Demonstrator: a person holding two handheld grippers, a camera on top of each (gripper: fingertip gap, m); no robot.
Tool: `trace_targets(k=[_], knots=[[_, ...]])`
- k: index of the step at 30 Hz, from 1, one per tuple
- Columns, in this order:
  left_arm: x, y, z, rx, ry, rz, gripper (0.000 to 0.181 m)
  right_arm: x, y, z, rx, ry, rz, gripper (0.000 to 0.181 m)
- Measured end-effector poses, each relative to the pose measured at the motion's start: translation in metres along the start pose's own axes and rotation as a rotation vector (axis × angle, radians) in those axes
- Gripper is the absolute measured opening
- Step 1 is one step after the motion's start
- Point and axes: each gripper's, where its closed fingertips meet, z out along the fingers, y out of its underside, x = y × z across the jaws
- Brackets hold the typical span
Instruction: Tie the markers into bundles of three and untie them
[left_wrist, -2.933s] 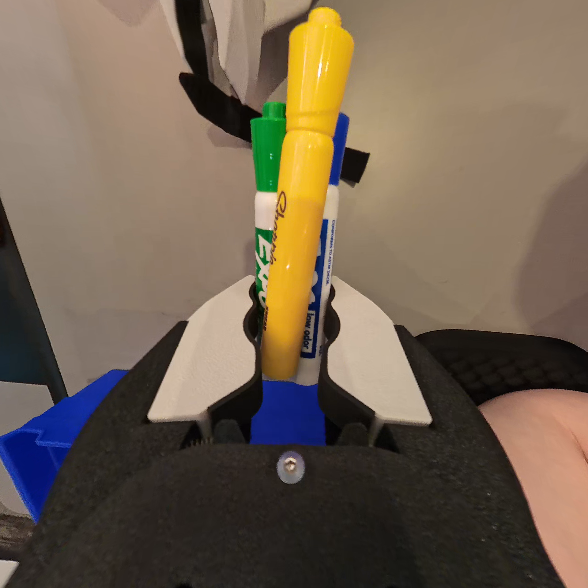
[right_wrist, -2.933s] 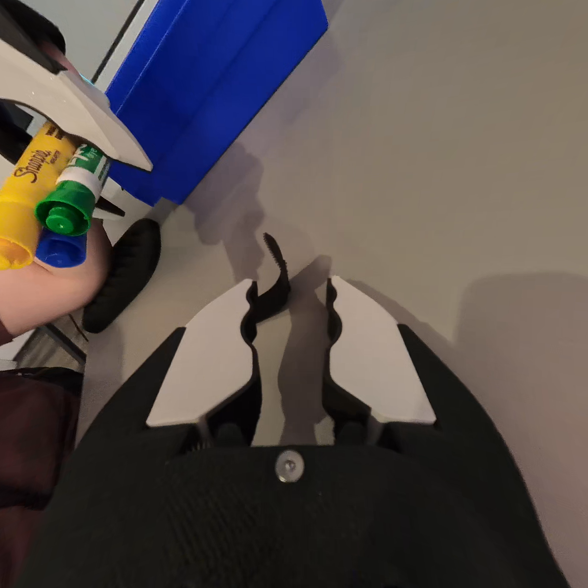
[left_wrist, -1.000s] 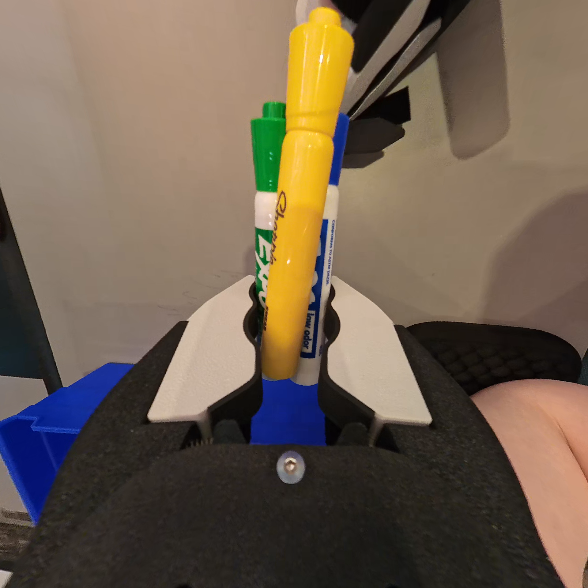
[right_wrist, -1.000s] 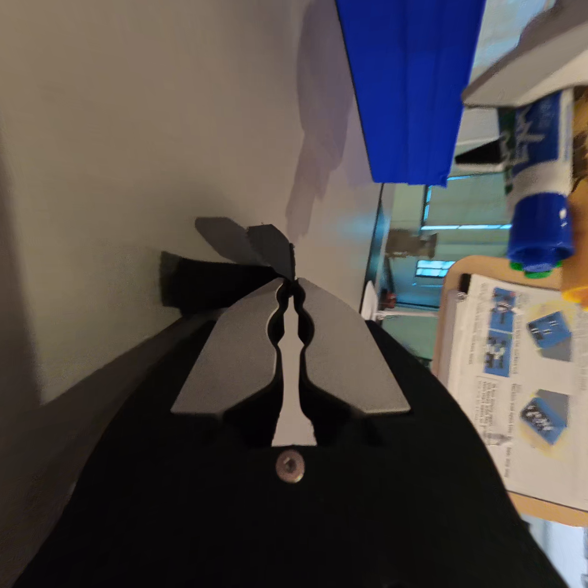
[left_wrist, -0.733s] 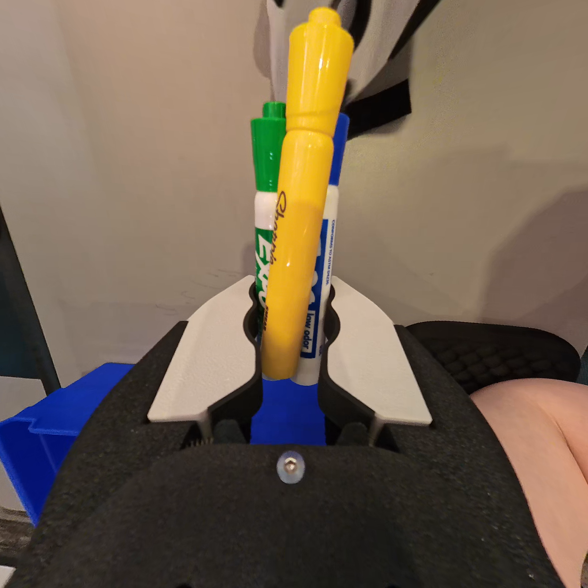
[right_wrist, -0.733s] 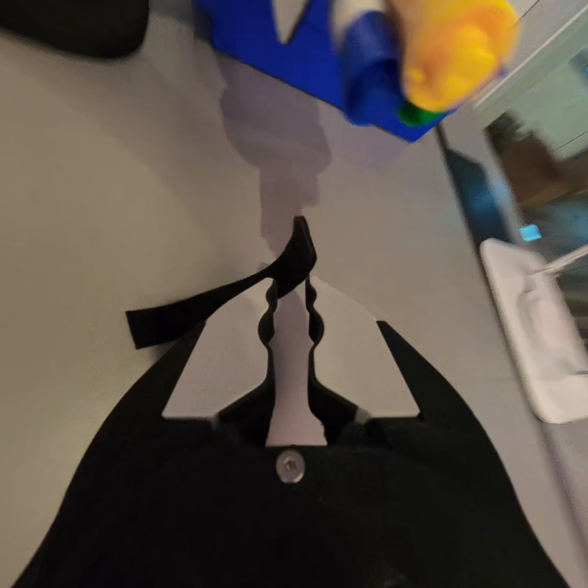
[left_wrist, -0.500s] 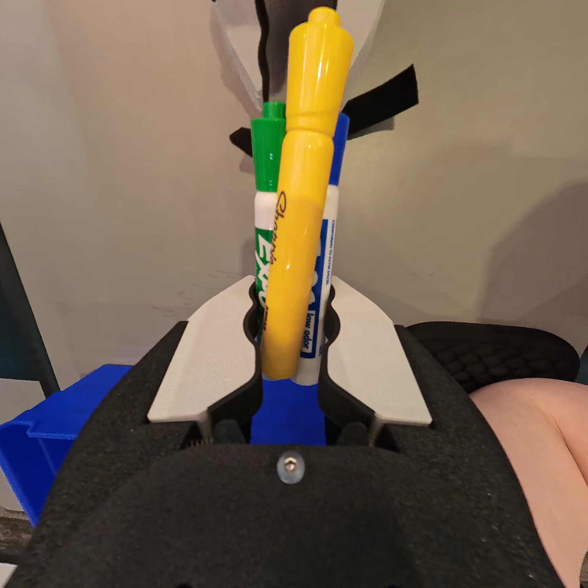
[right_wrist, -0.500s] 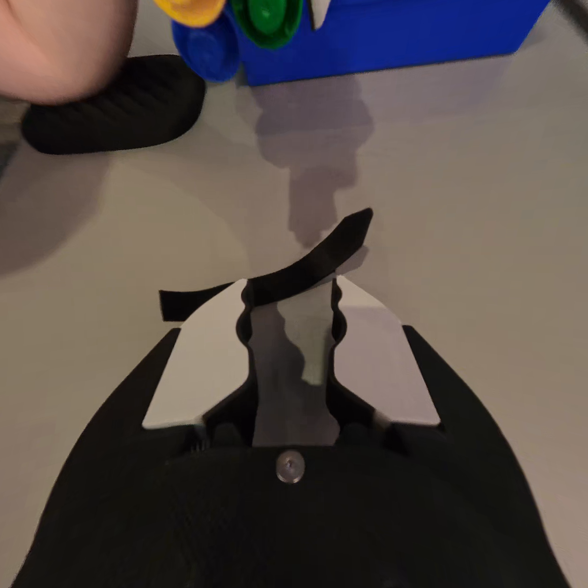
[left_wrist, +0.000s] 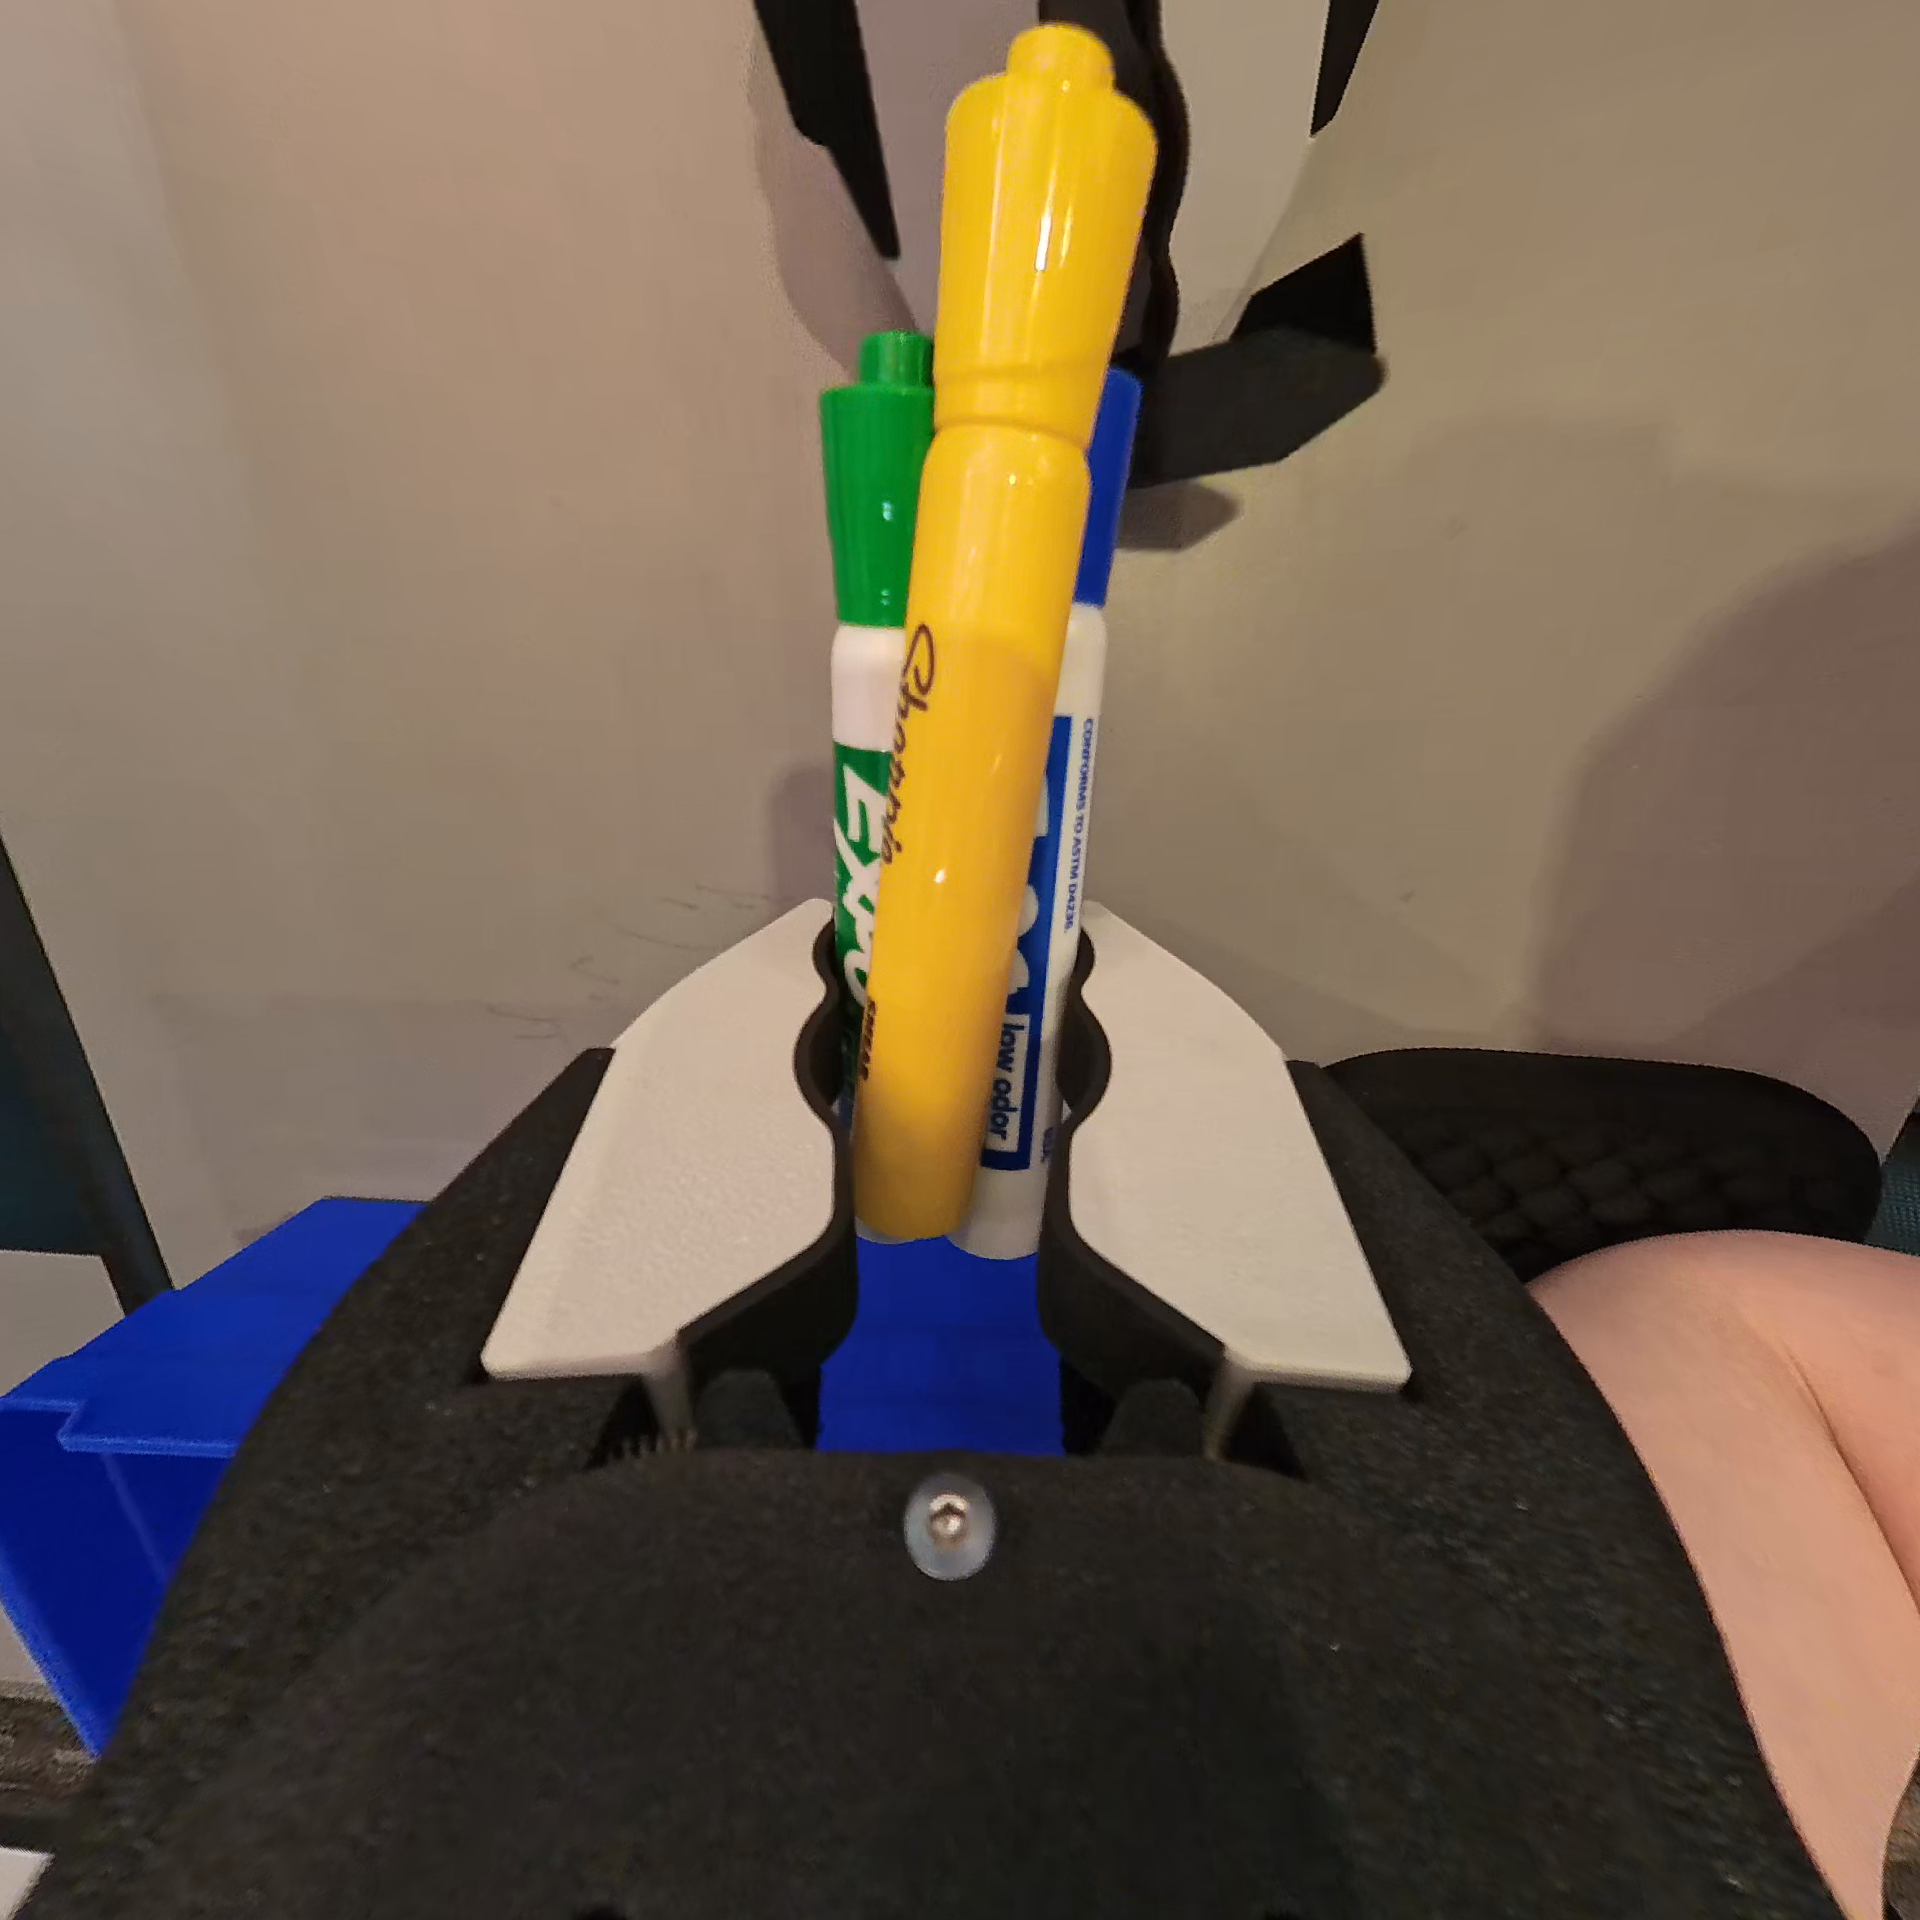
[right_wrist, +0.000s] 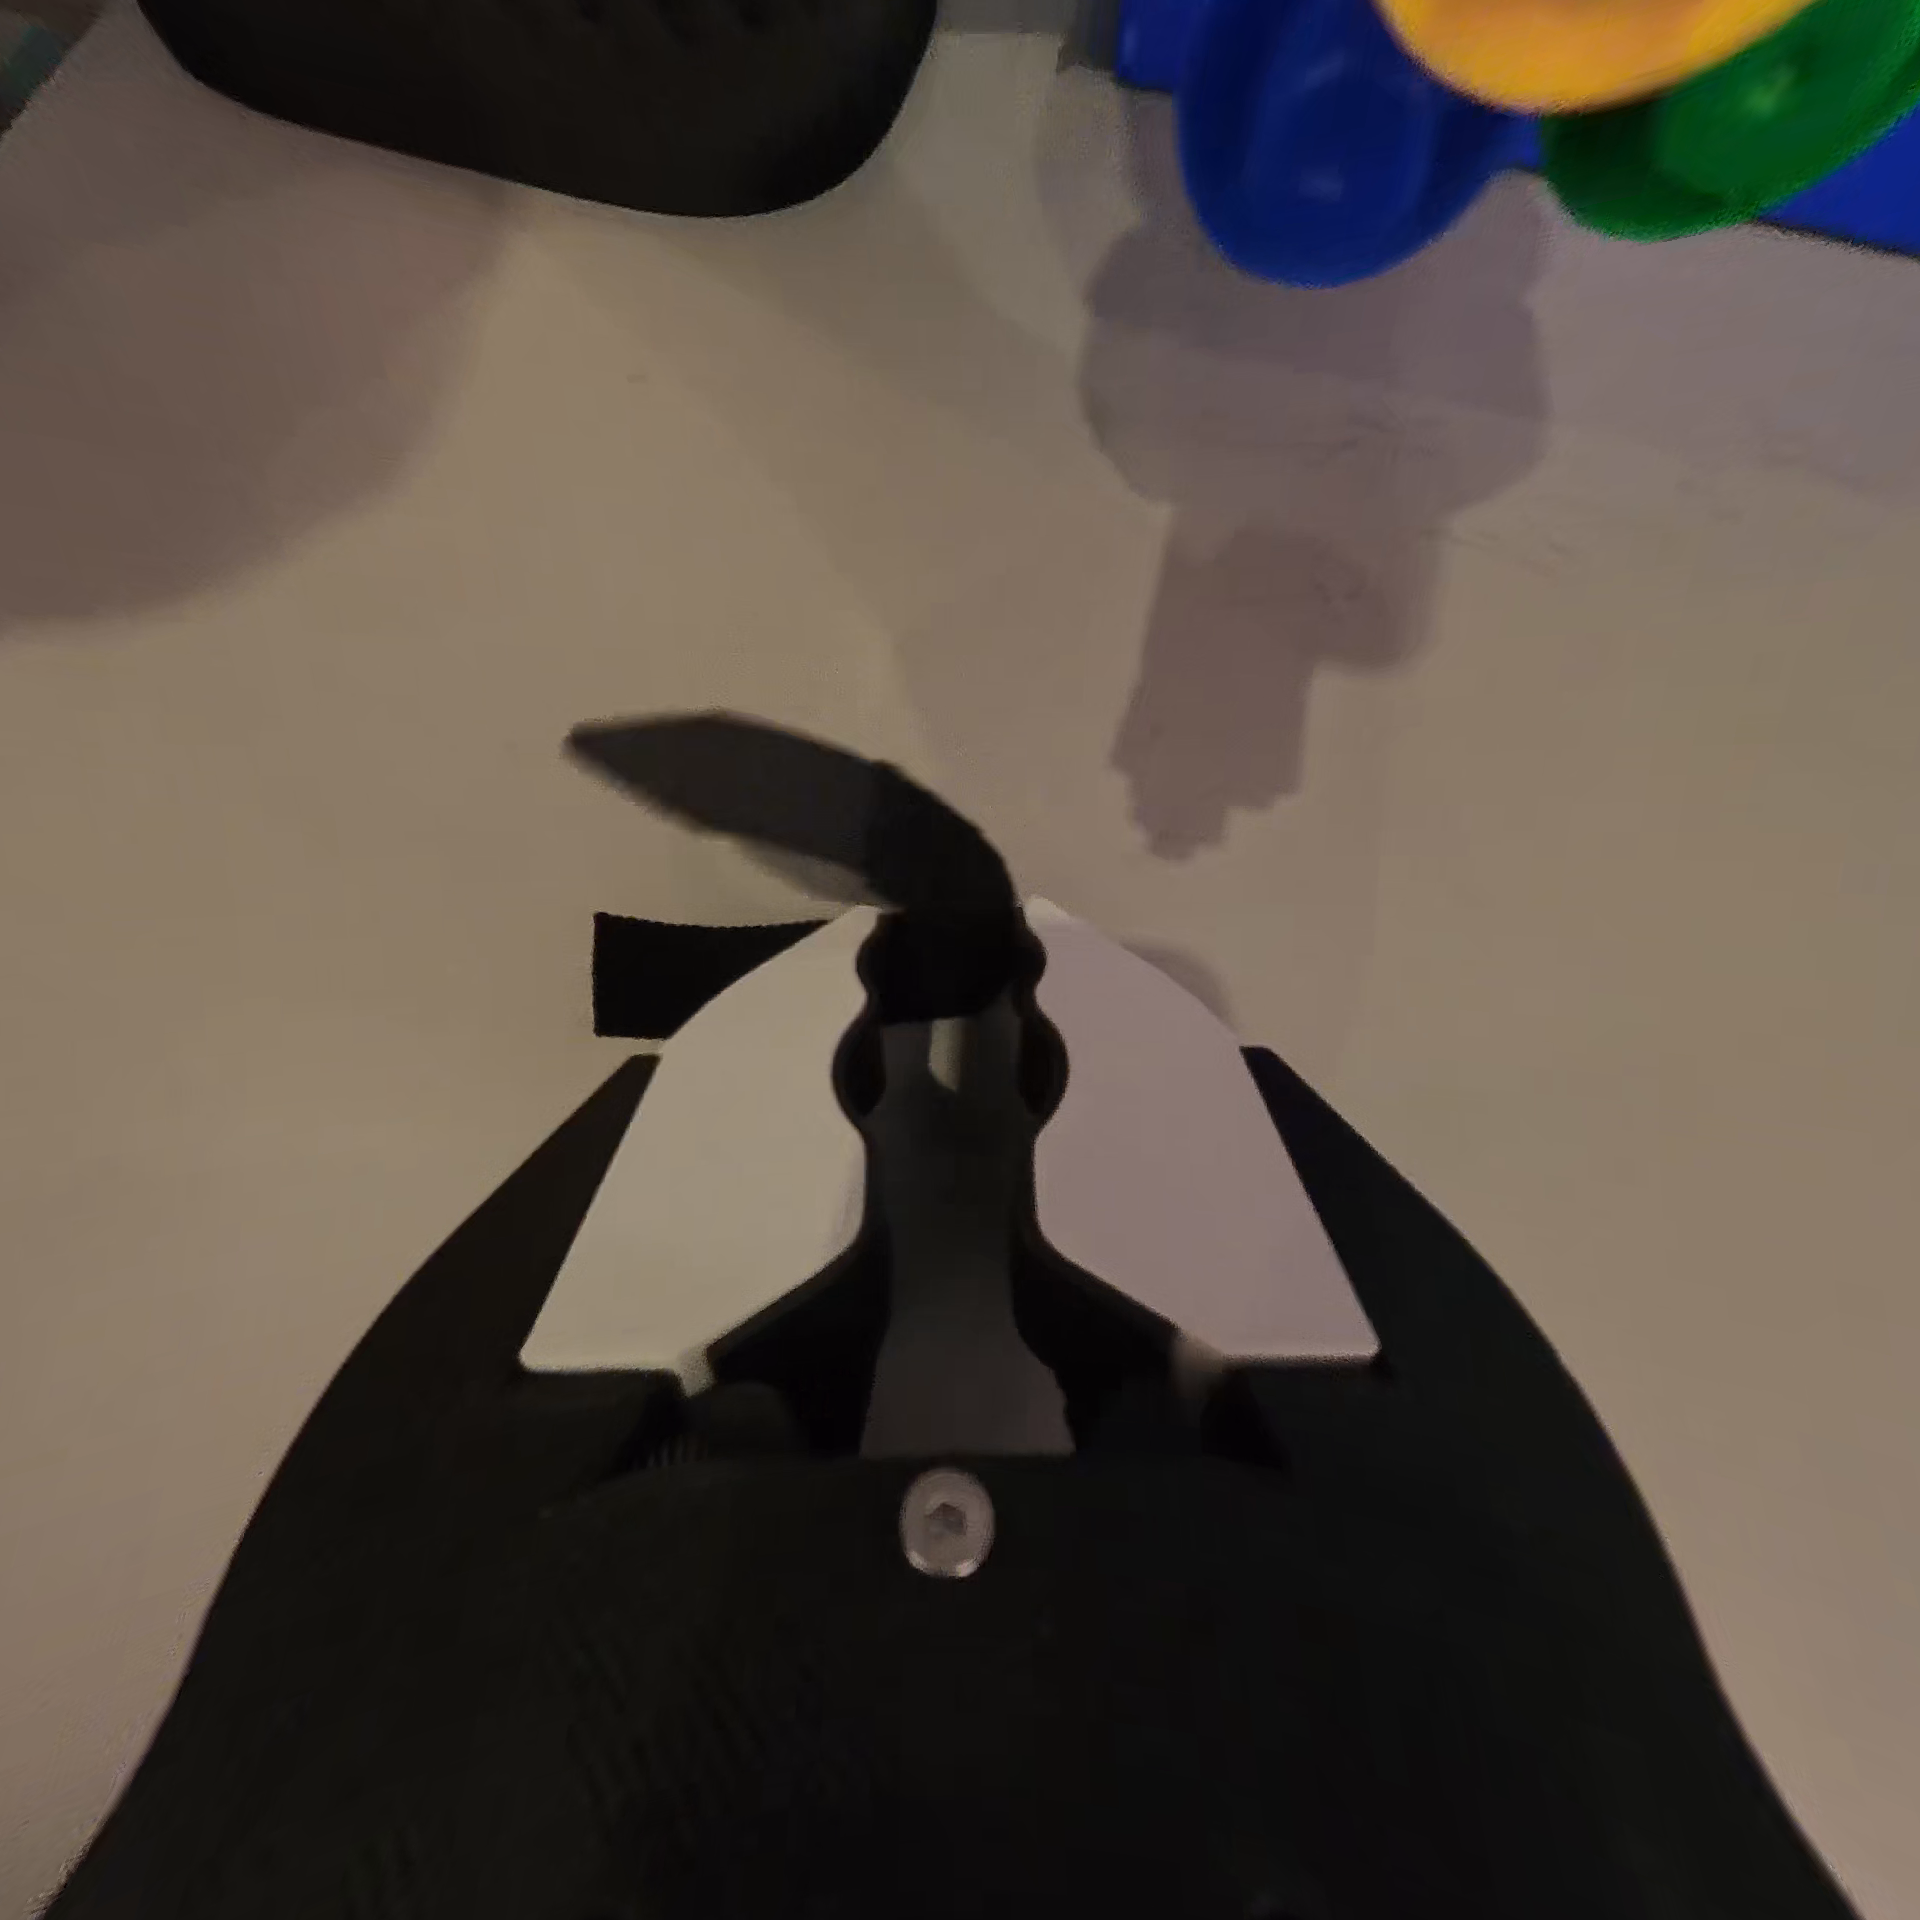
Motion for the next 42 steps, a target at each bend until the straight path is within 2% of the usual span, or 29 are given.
trace_targets(k=[1,4,7,14,19,21,24,27,29,32,34,36,41,42], knots=[[0.000,0.000,0.000,0.000,0.003,0.000,0.038,0.000,0.000,-0.001,-0.005,0.015,-0.020,0.007],[0.002,0.000,0.001,-0.005,0.006,0.007,0.038,0.000,0.001,-0.003,-0.015,0.079,-0.070,0.005],[0.003,-0.002,-0.001,0.007,0.009,0.011,0.038,0.003,0.003,-0.007,-0.037,0.208,-0.170,0.004],[0.004,-0.003,-0.002,0.010,0.007,0.017,0.038,0.012,-0.002,-0.025,-0.190,0.616,-0.622,0.004],[0.005,-0.003,-0.002,0.011,0.008,0.014,0.038,0.009,-0.002,-0.024,-0.284,0.706,-0.880,0.004],[0.005,-0.002,-0.002,0.010,0.012,0.014,0.038,0.012,-0.001,-0.023,-0.249,0.694,-0.806,0.005],[0.005,-0.002,-0.002,0.009,0.010,0.012,0.038,0.022,-0.005,-0.031,-0.097,0.637,-0.477,0.022],[0.005,-0.002,-0.002,0.006,0.010,0.015,0.038,0.030,-0.009,-0.042,0.073,0.507,-0.095,0.029],[0.005,-0.002,-0.001,0.004,0.010,0.016,0.038,0.028,-0.008,-0.042,0.155,0.366,0.131,0.035],[0.005,-0.002,-0.001,0.004,0.010,0.017,0.038,0.028,0.006,-0.037,0.158,0.235,0.367,0.042],[0.005,-0.002,-0.002,0.005,0.010,0.015,0.038,0.024,0.016,-0.032,0.120,0.202,0.421,0.047],[0.005,-0.002,-0.002,0.007,0.009,0.014,0.038,0.016,0.014,-0.029,0.112,0.171,0.390,0.049],[0.005,-0.003,-0.001,0.007,0.012,0.014,0.038,0.001,0.013,-0.015,0.024,0.154,0.229,0.050],[0.006,-0.003,-0.001,0.007,0.010,0.018,0.038,-0.002,0.012,-0.013,0.011,0.153,0.194,0.043]])
